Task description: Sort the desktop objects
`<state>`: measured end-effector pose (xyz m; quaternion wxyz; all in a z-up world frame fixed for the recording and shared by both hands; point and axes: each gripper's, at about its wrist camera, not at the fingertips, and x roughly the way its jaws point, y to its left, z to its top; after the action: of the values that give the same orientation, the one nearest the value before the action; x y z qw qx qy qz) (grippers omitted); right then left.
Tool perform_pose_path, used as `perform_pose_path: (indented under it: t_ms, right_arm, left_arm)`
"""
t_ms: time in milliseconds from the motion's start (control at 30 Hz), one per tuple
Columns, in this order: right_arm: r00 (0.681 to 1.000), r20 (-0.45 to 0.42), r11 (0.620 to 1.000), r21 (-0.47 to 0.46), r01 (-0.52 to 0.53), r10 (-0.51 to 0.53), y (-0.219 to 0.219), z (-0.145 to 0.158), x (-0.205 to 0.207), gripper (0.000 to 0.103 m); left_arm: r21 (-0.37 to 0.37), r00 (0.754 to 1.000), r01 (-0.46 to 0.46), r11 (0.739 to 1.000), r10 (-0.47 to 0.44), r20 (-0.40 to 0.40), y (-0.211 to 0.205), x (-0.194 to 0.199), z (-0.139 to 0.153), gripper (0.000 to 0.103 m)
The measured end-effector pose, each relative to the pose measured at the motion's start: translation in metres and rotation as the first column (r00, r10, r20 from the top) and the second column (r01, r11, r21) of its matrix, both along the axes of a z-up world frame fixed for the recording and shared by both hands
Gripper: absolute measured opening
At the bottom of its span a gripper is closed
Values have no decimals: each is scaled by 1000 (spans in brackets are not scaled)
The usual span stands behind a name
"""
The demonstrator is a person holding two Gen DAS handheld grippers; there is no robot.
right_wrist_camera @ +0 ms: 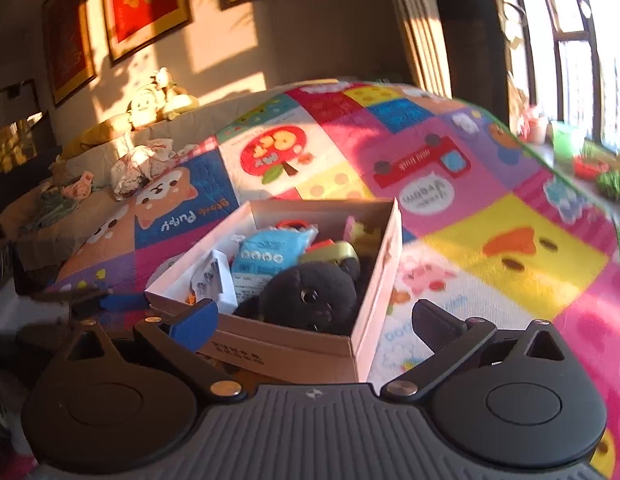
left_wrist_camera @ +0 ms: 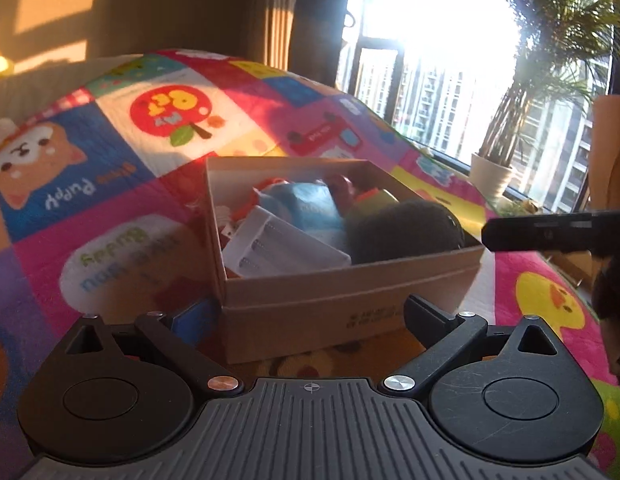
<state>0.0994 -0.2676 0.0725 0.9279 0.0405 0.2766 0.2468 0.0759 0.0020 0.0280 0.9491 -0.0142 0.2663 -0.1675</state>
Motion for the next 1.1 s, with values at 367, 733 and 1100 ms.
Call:
perform_pose_path:
  t_ms: [367,733,1100]
  right_arm:
    - [996,-57,993,-101,63,-69,13,-29,-44,103]
    - [980,-67,933,-323,156,-187,32,-62,-40,103]
    - [973,-60,948,-246,203,-224,23,-70,-45,103]
  left_arm:
    - [206,952,-287,936,302,-45,-32,-67,-18,103]
    - [197,901,-394,898,419,-110,-35,-51,-24,103]
    - [180,901,-395,901,419,-116,-34,-52,-25,103]
